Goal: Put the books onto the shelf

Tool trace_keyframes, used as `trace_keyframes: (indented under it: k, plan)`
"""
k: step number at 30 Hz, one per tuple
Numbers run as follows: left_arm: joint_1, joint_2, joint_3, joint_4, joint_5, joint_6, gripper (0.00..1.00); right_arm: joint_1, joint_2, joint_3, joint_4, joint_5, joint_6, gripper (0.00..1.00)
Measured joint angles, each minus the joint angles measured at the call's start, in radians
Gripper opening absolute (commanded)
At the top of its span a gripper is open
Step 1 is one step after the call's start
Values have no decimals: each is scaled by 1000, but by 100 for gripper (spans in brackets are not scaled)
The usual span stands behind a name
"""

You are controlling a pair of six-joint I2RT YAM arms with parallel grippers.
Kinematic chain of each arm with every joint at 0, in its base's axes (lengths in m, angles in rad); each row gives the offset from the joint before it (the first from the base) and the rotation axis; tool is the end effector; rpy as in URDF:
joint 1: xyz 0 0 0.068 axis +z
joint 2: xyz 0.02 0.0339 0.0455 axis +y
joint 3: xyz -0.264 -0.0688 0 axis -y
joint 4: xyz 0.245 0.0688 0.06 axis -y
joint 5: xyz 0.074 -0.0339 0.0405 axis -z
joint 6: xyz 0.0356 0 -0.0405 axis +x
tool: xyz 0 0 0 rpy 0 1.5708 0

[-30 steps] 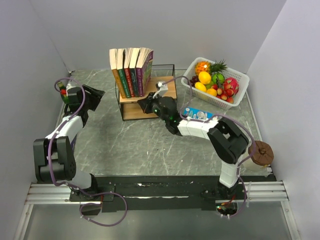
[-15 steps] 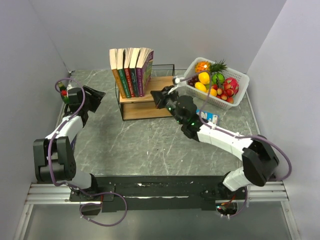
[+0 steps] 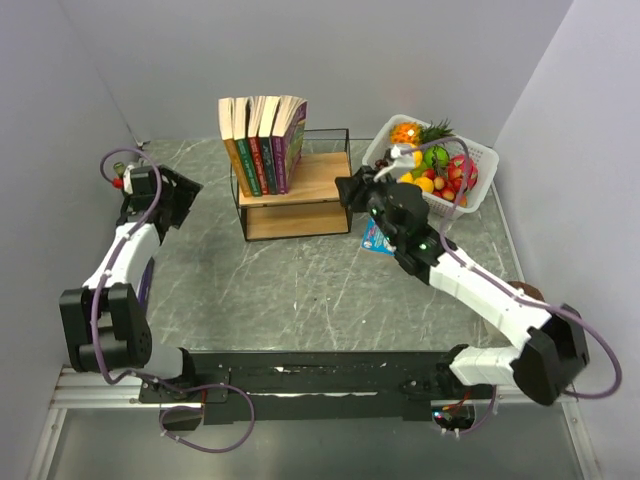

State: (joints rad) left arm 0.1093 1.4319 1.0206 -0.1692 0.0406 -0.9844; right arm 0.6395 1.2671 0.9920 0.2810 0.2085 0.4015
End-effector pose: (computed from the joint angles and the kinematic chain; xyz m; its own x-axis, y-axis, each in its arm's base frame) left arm 0.3219 0.0339 0.2719 -0.2390 -0.8635 -0.4442 -0.4957 0.5018 -0.7088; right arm 0.2467 0.1743 0.3573 -0.1589 0.3583 -0.9200 -0.3864 0.8349 0.3919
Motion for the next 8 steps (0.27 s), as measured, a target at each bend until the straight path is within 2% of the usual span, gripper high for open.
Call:
trace_keyframes:
  k: [2,3,4,6,8]
  plan:
    - [0,-24,-8,-27,-11,3,87,3,-54,-39,-37,19,5,60]
    - [0,-38,-15,-39,-18,3,96,5,-81,-55,-58,29,6,63]
    - [0,-54,-24,-46,-27,5,99,6,-107,-69,-81,39,6,65]
    - [-1,-80,-38,-61,-38,14,96,8,-155,-89,-131,58,8,71]
    - [-1,-103,-52,-68,-39,24,96,11,-203,-105,-175,75,14,87]
